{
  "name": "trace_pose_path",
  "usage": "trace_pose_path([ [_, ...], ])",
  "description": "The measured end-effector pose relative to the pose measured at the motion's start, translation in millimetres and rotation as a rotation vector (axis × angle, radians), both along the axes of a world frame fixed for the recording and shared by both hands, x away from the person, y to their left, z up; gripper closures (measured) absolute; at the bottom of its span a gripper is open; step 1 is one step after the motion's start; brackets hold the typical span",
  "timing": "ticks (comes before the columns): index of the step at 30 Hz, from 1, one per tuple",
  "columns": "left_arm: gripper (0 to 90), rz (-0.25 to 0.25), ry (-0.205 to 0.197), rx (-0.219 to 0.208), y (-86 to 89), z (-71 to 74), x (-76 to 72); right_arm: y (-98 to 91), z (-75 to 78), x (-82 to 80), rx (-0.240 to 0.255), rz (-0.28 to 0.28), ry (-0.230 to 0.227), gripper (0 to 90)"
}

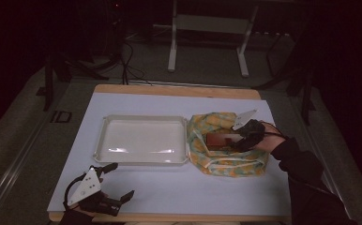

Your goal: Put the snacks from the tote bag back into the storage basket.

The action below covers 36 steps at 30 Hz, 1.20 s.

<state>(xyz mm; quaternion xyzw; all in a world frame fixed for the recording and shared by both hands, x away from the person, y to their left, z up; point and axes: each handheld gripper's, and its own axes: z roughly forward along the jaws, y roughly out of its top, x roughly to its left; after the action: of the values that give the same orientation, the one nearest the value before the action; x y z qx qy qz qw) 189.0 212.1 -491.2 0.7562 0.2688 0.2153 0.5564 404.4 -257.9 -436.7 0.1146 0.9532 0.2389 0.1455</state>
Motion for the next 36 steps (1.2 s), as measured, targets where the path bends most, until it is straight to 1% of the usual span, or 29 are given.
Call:
trace_pose_path([
  [2,0.0,-0.001,0.002,-0.003,0.1,0.0,0.3,0.7,-3.4,2.1,-0.021,-0.001,0.012,32.9],
  [5,0.0,-0.001,0.002,-0.002,0.2,-0.2,0.2,2.0,-7.7,4.1,-0.051,0.0,0.01,32.9],
  [7,0.0,-0.002,0.003,-0.004,0.3,-0.3,0.4,2.5,-10.2,5.9,-0.066,0.002,0.02,32.9],
  [11,0.0,-0.006,0.004,-0.003,0.4,-0.4,0.7,3.8,-15.4,9.2,-0.104,-0.002,0.02,32.9],
  [15,0.0,-0.009,0.004,-0.002,0.4,-0.6,0.8,5.6,-20.7,11.6,-0.131,0.001,0.031,32.9],
  [17,0.0,-0.009,0.004,-0.002,0.5,-0.6,0.7,6.3,-22.1,12.2,-0.14,0.001,0.023,32.9],
  [18,0.0,-0.01,0.005,-0.004,0.5,-0.6,0.8,6.9,-23.2,12.8,-0.144,0.005,0.027,32.9],
  [19,0.0,-0.01,0.005,-0.004,0.6,-0.6,0.8,8.1,-25.2,13.1,-0.158,0.006,0.024,32.9],
  [20,0.0,-0.011,0.006,-0.003,0.7,-0.6,0.8,8.7,-26.3,14.0,-0.161,0.008,0.034,32.9],
  [21,0.0,-0.012,0.006,-0.003,0.7,-0.6,0.8,9.3,-27.7,14.7,-0.17,0.006,0.027,32.9],
  [23,0.0,-0.012,0.006,-0.004,0.6,-0.7,0.8,9.7,-29.2,15.9,-0.169,0.012,0.035,33.1],
  [24,0.0,-0.013,0.006,-0.003,0.6,-0.7,0.8,10.2,-29.8,16.0,-0.174,0.009,0.027,33.2],
  [26,0.0,-0.013,0.007,-0.003,0.7,-0.7,0.8,10.9,-30.7,16.4,-0.176,0.01,0.03,33.7],
  [31,0.0,-0.014,0.008,-0.004,0.7,-0.7,0.9,11.2,-31.9,17.1,-0.184,0.028,0.034,38.6],
  [36,0.0,-0.014,0.009,-0.006,0.8,-0.8,1.0,10.8,-30.7,17.5,-0.189,0.043,0.036,41.1],
])
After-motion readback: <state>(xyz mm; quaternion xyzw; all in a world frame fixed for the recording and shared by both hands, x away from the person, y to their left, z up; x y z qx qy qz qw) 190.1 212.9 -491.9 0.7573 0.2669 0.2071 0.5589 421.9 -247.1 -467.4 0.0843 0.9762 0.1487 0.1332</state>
